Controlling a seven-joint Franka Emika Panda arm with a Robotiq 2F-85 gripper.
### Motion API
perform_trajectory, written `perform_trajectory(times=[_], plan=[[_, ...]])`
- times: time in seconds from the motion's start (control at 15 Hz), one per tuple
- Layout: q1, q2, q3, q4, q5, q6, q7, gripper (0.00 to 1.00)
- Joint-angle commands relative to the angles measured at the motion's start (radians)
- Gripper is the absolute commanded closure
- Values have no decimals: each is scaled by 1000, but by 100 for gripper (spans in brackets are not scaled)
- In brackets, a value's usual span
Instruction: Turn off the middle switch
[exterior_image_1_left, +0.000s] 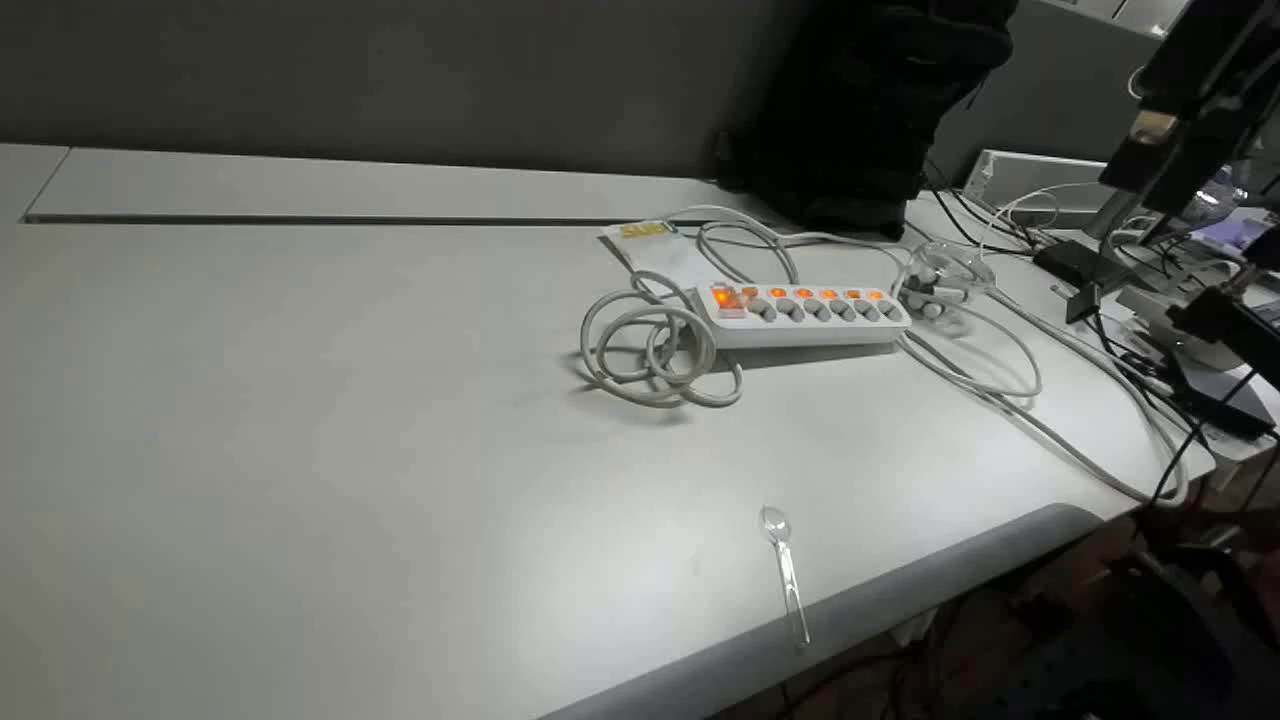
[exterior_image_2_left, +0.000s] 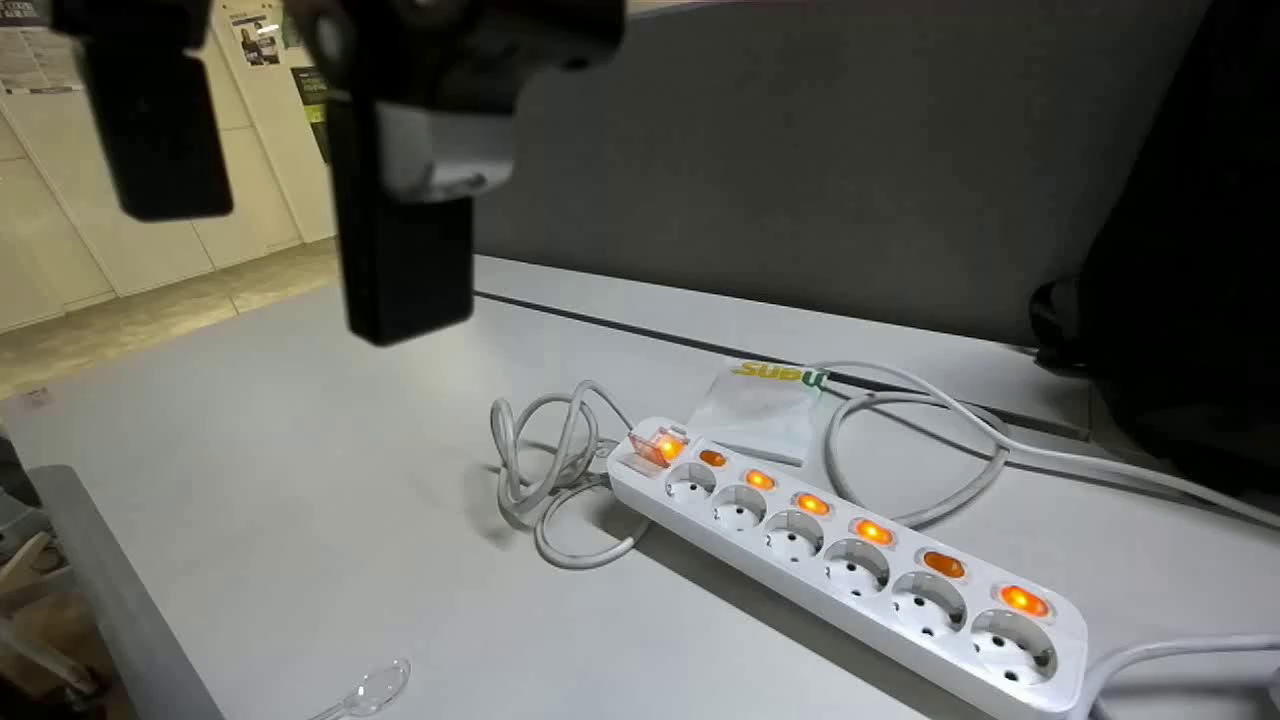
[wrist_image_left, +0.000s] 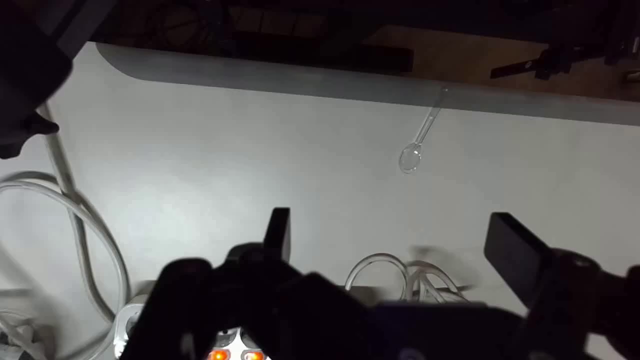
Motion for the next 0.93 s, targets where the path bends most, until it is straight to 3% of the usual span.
perform_trajectory(times=[0.0,0.67,0.87], plan=[[-24,3,23,2,8,-2,-7,0],[-24,3,23,3,8,-1,-7,0],[-21,18,38,-1,26,136,15,0]])
